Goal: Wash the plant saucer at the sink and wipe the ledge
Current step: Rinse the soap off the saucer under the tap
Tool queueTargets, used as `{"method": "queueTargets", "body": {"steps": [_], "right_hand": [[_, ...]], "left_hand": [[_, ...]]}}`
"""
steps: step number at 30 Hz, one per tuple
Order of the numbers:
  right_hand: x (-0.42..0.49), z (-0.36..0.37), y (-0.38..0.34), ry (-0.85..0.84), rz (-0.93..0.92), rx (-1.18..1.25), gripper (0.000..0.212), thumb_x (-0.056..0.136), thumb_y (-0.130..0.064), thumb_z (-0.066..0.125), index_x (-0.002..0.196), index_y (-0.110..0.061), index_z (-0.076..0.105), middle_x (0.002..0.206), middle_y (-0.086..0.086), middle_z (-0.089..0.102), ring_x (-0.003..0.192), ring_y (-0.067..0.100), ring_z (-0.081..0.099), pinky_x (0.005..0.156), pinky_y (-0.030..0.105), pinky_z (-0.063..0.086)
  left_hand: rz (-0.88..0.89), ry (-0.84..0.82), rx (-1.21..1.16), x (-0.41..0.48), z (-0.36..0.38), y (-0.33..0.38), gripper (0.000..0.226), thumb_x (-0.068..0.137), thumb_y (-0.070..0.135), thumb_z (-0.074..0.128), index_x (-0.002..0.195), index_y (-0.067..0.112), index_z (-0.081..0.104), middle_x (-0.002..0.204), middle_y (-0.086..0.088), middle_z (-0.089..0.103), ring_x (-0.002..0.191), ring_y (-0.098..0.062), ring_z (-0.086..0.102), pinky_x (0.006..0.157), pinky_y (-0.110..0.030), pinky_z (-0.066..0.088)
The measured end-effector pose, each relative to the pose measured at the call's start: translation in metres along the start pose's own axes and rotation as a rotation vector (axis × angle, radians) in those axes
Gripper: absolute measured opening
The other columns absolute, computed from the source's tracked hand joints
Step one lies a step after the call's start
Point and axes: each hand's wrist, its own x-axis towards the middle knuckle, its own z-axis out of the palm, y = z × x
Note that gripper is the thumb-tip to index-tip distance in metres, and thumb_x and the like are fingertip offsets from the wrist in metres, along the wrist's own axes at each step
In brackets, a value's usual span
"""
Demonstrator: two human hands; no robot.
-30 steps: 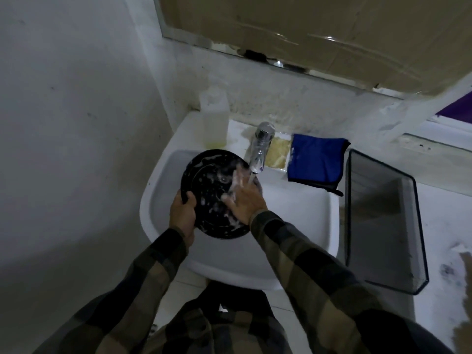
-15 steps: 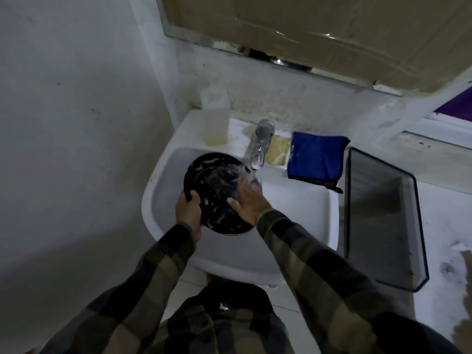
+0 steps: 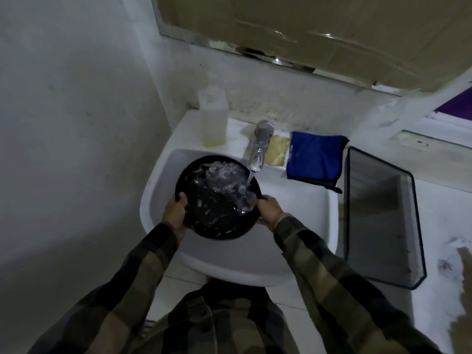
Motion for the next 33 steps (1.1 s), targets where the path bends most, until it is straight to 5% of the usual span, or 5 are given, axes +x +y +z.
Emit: {"method": "queueTargets", "body": {"steps": [9, 17, 23, 29, 33], "right_hand": [[-0.008, -0.009, -0.002, -0.104, -0.030, 0.200, 0.056, 0.080, 0.015, 0.046, 0.126, -0.017, 0.053, 0.109, 0.008, 0.065, 0.091, 0.027, 0.062, 0.071, 0.040, 0.058], [-0.011, -0.023, 0.001, -0.011, -0.166, 0.078, 0.054, 0.077, 0.014, 0.045, 0.115, -0.022, 0.058, 0.110, 0.009, 0.066, 0.097, 0.032, 0.062, 0.071, 0.043, 0.058], [-0.017, -0.033, -0.003, -0.002, -0.213, -0.049, 0.047, 0.083, 0.011, 0.044, 0.114, -0.021, 0.056, 0.105, 0.010, 0.063, 0.094, 0.030, 0.060, 0.070, 0.036, 0.055], [-0.021, -0.043, 0.000, 0.041, -0.210, -0.022, 0.047, 0.083, 0.010, 0.043, 0.120, -0.017, 0.054, 0.109, 0.011, 0.061, 0.099, 0.031, 0.058, 0.077, 0.041, 0.055], [-0.023, -0.037, 0.001, 0.014, -0.200, -0.032, 0.046, 0.084, 0.010, 0.041, 0.118, -0.019, 0.053, 0.109, 0.011, 0.060, 0.102, 0.032, 0.058, 0.081, 0.044, 0.055]], "left_hand": [[0.221, 0.065, 0.616, 0.013, 0.014, 0.015, 0.059, 0.092, 0.017, 0.055, 0.146, 0.013, 0.030, 0.139, -0.014, 0.047, 0.126, -0.033, 0.047, 0.107, -0.043, 0.039], [0.649, -0.088, 1.817, -0.015, 0.075, -0.032, 0.090, 0.092, 0.049, 0.041, 0.148, 0.009, -0.017, 0.154, -0.020, -0.024, 0.142, -0.042, -0.016, 0.115, -0.051, -0.009], [1.070, -0.576, 1.996, 0.016, 0.078, -0.050, 0.075, 0.093, 0.050, 0.035, 0.151, 0.017, 0.001, 0.152, -0.007, -0.018, 0.144, -0.035, -0.008, 0.117, -0.050, 0.002], [0.693, -0.231, 1.969, 0.037, 0.068, -0.027, 0.084, 0.094, 0.055, 0.034, 0.148, 0.014, -0.016, 0.155, -0.014, -0.024, 0.143, -0.032, -0.020, 0.118, -0.044, -0.001], [0.921, -0.440, 2.070, 0.034, 0.068, -0.022, 0.084, 0.094, 0.057, 0.033, 0.146, 0.016, -0.019, 0.152, -0.011, -0.028, 0.144, -0.033, -0.017, 0.116, -0.043, -0.009]]}}
